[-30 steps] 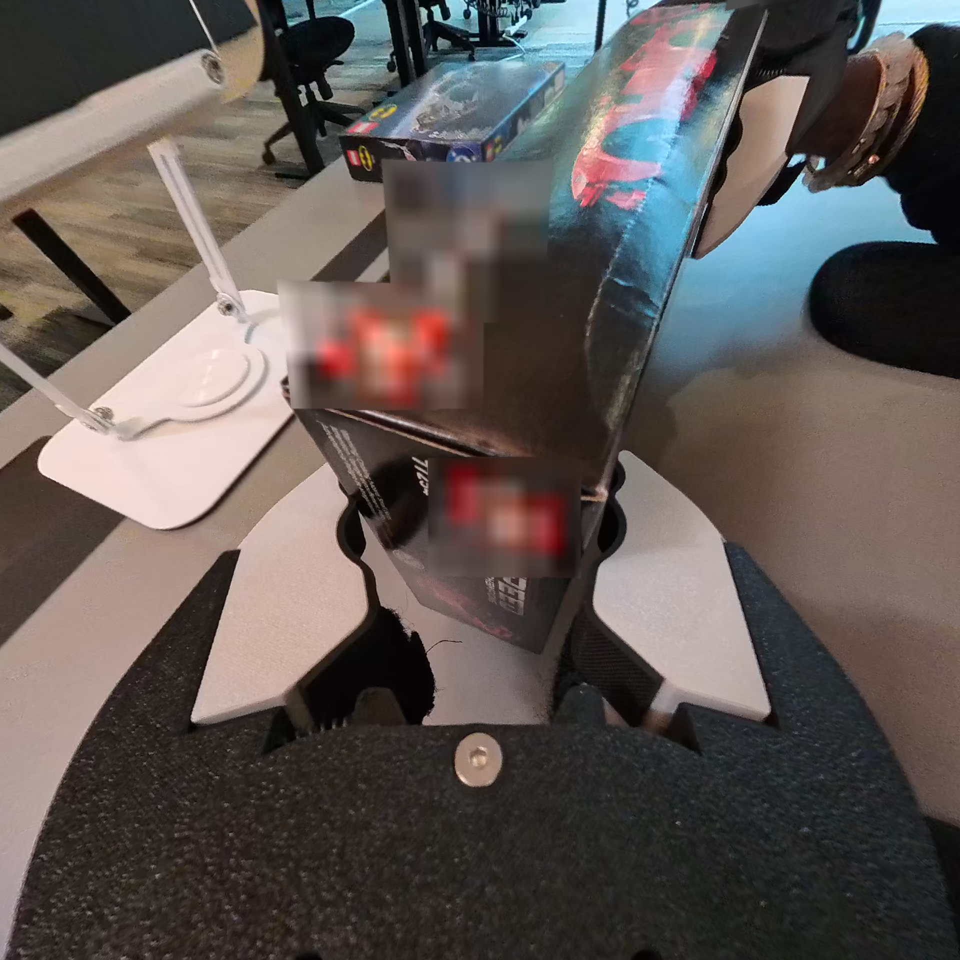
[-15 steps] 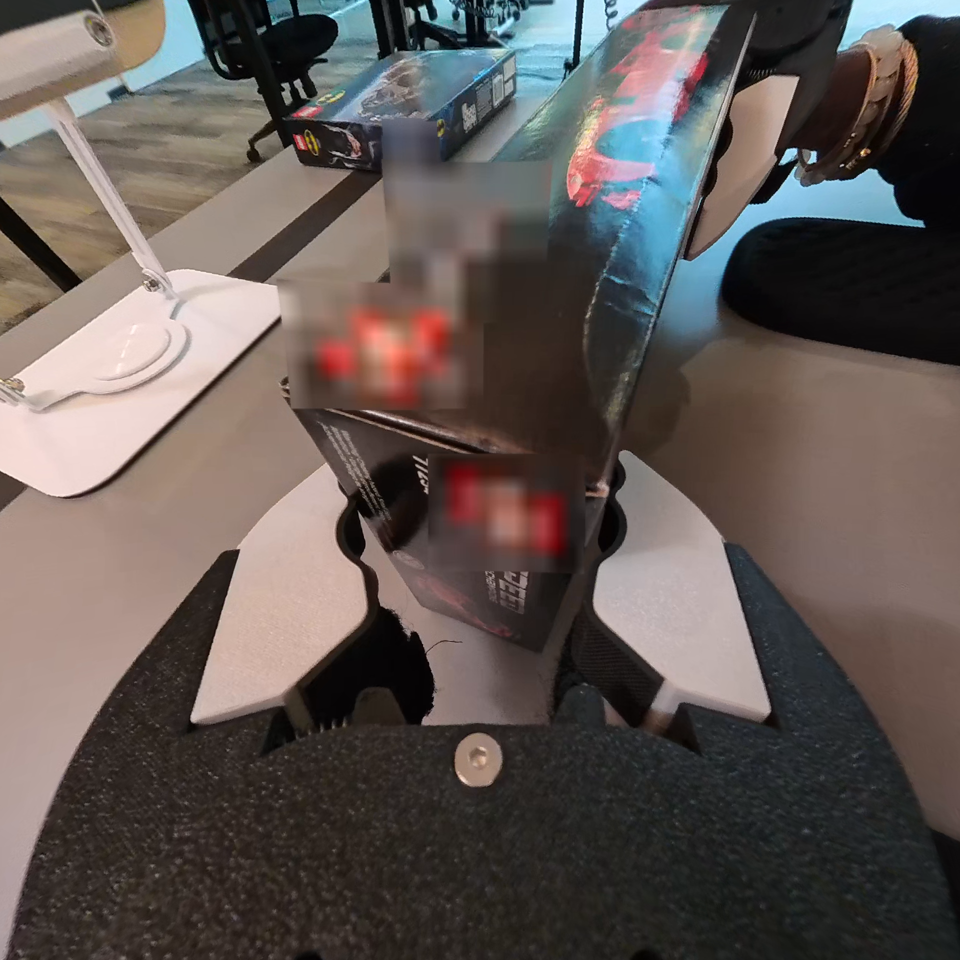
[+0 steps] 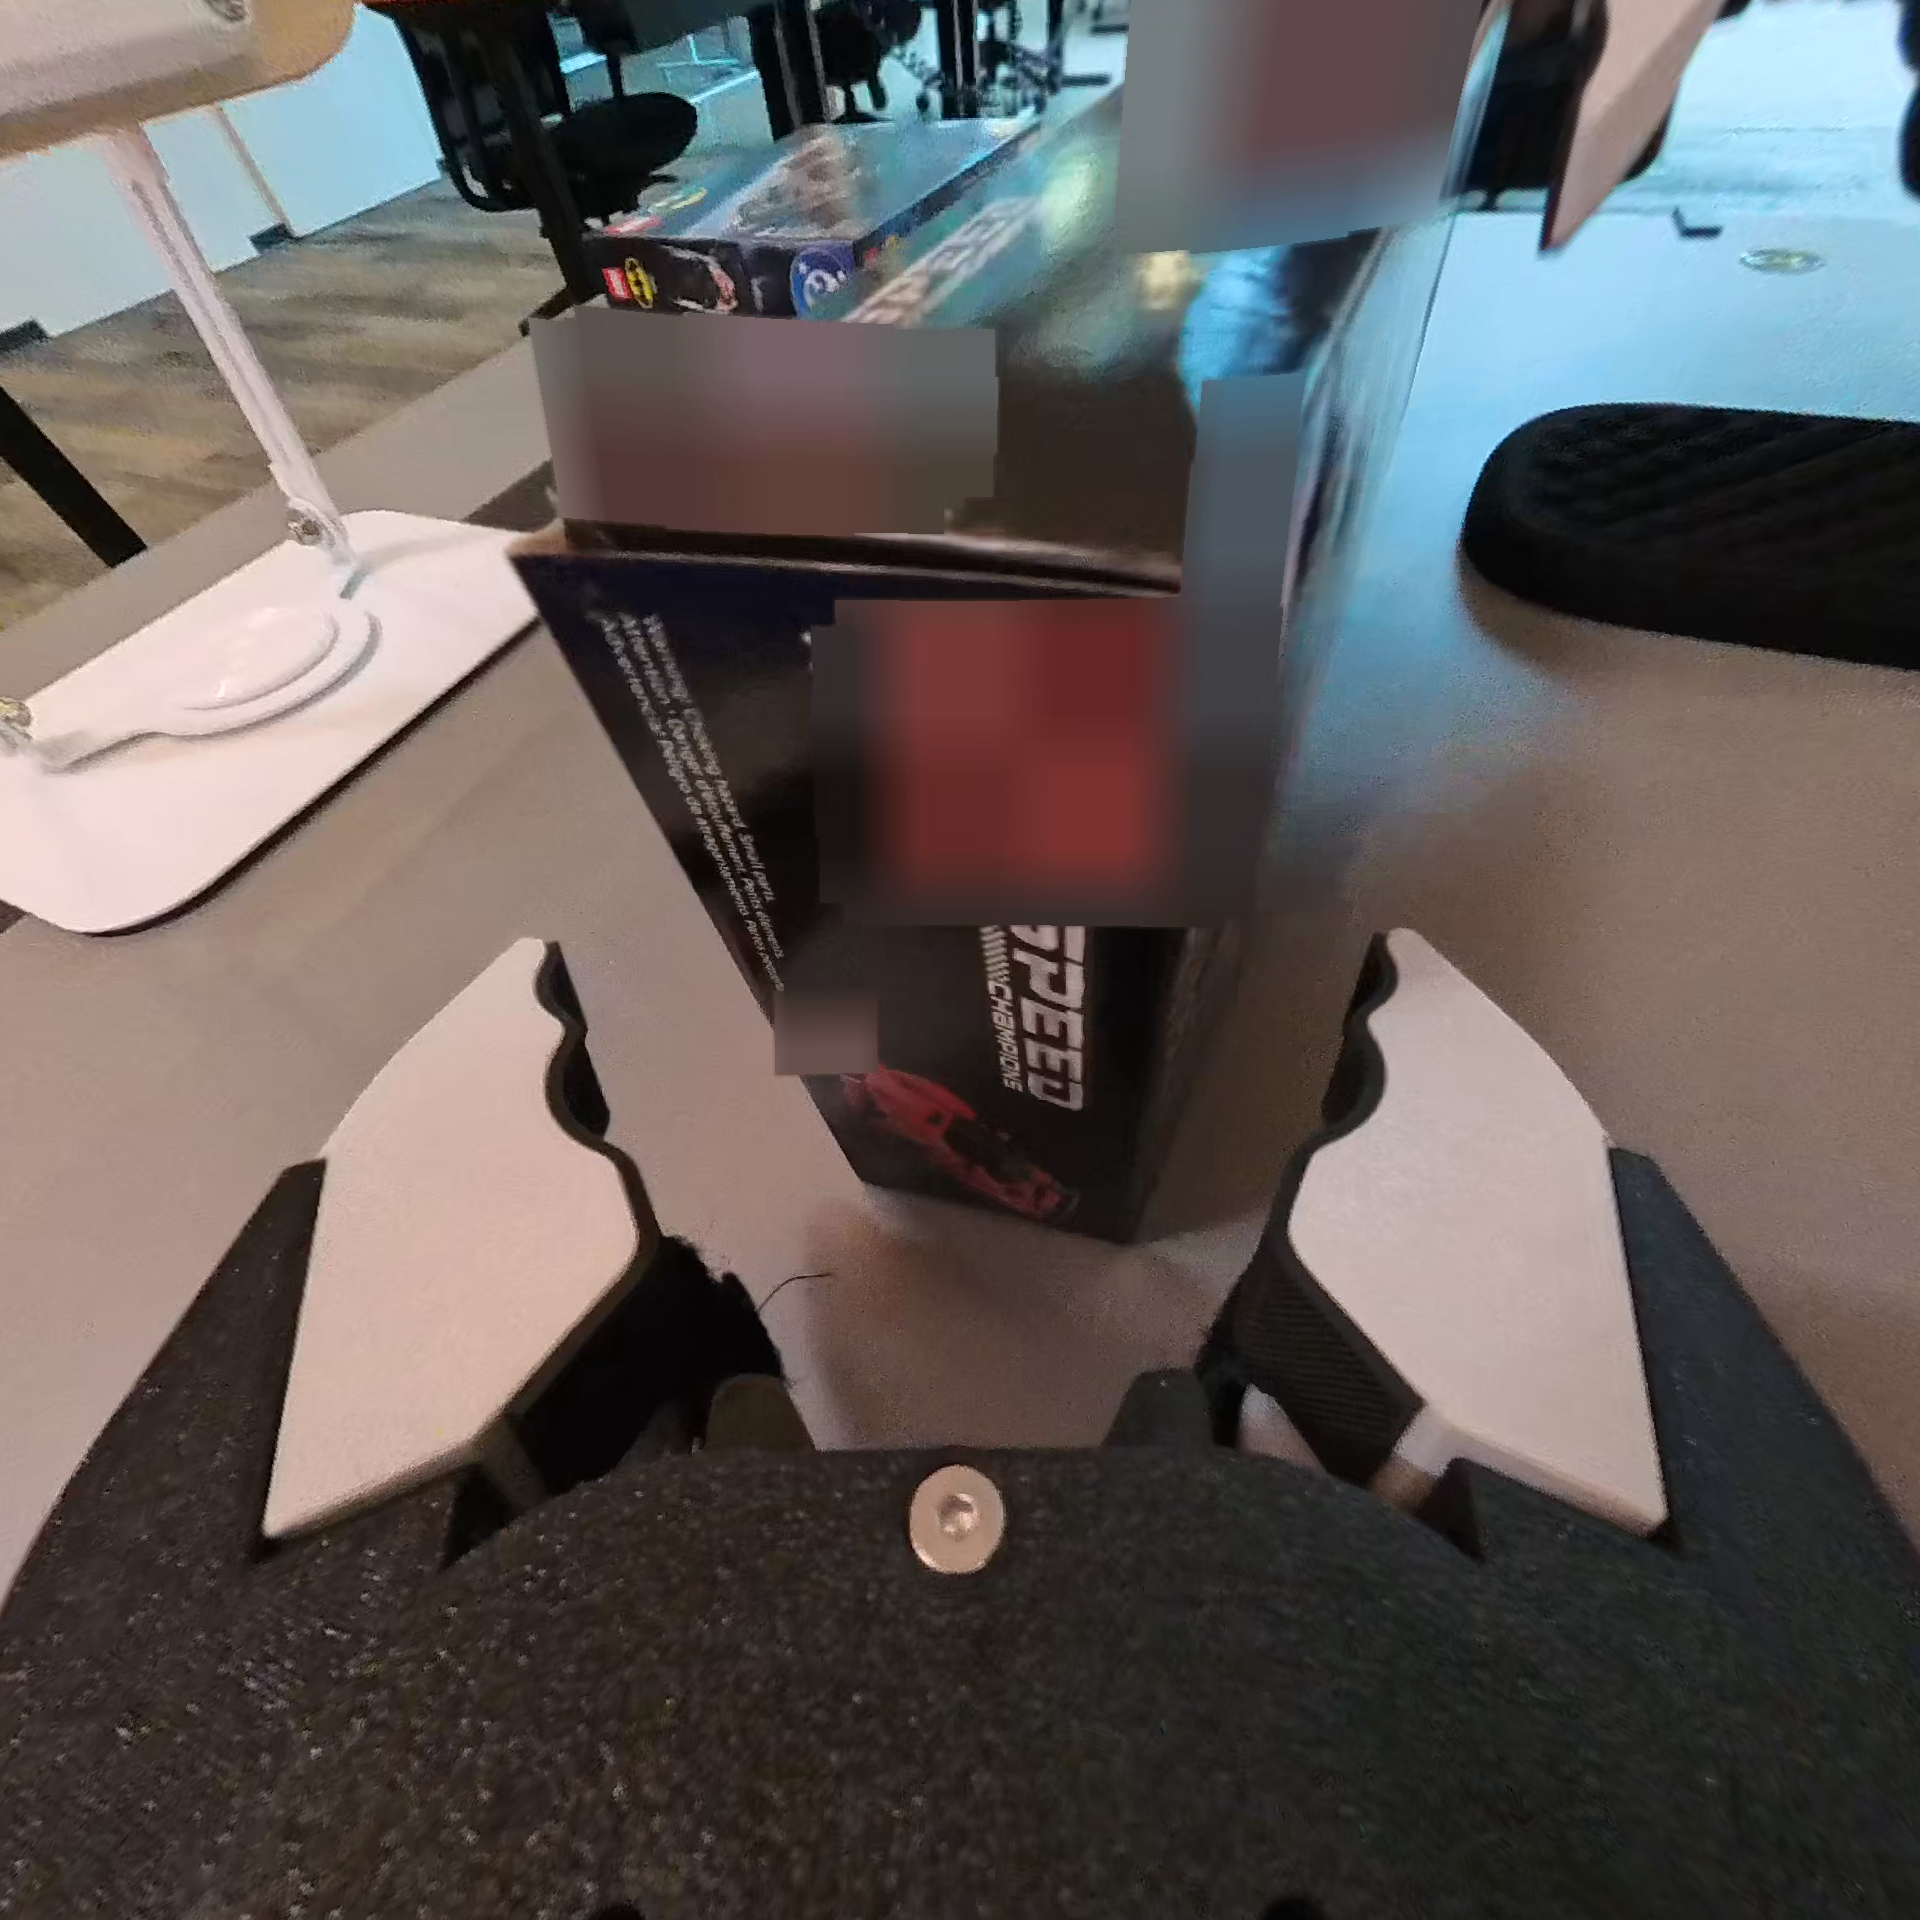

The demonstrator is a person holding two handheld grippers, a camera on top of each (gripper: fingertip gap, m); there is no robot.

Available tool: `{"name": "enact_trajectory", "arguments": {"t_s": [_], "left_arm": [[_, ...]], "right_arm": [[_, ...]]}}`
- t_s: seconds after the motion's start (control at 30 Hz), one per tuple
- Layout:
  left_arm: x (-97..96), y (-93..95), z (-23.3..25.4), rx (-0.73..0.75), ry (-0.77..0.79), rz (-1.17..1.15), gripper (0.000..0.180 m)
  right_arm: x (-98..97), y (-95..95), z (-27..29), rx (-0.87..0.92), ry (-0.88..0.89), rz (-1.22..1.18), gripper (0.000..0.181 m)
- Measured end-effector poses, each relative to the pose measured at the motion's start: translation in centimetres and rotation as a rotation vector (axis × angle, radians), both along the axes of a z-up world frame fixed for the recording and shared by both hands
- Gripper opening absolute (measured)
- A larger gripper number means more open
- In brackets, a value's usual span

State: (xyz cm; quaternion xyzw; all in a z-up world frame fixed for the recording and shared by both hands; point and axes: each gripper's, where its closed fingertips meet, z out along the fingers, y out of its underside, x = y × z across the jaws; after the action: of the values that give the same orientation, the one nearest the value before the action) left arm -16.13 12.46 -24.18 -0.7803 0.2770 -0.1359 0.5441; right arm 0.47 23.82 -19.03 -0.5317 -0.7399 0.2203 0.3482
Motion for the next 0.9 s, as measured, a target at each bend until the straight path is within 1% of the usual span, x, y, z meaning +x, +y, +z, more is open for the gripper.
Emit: {"name": "enact_trajectory", "arguments": {"t_s": [0.13, 0.2, 0.27, 0.33, 0.37, 0.53, 0.6, 0.7, 0.77, 0.87, 0.9], "left_arm": [[0.4, 0.0, -0.3, -0.017, -0.03, -0.04, 0.133], [0.6, 0.4, -0.3, -0.02, -0.034, -0.06, 0.129], [0.9, 0.7, -0.1, -0.006, -0.041, -0.083, 0.119], [1.2, 0.9, 0.2, 0.018, -0.045, -0.116, 0.098], [1.4, 1.0, 0.1, 0.018, -0.044, -0.136, 0.093], [1.8, 0.9, 0.3, 0.041, -0.039, -0.158, 0.09], [1.7, 0.8, 0.4, 0.046, -0.031, -0.161, 0.089], [1.6, 0.9, 0.6, 0.035, -0.029, -0.167, 0.089], [1.5, 0.9, 1.1, 0.046, -0.033, -0.165, 0.089], [1.6, 0.9, 3.3, 0.068, -0.07, -0.163, 0.087], [1.3, 1.0, 4.2, 0.087, -0.086, -0.138, 0.097]], "right_arm": [[-2.9, -3.1, 4.0, 0.062, -0.119, 0.086, 0.144], [-5.5, -5.6, 4.6, 0.09, -0.219, 0.162, 0.137], [-8.0, -7.6, 4.0, 0.153, -0.343, 0.227, 0.131], [-10.2, -8.7, 2.8, 0.227, -0.457, 0.272, 0.129], [-11.2, -9.2, 2.3, 0.244, -0.497, 0.286, 0.129], [-13.9, -9.7, 0.0, 0.263, -0.648, 0.29, 0.124], [-14.3, -9.6, -1.3, 0.269, -0.695, 0.288, 0.115], [-14.7, -10.4, -1.9, 0.208, -0.686, 0.299, 0.091], [-15.1, -10.5, -1.6, 0.184, -0.64, 0.28, 0.088], [-15.2, -10.7, -0.2, 0.153, -0.538, 0.313, 0.085], [-15.1, -10.7, 0.6, 0.145, -0.491, 0.335, 0.085]]}}
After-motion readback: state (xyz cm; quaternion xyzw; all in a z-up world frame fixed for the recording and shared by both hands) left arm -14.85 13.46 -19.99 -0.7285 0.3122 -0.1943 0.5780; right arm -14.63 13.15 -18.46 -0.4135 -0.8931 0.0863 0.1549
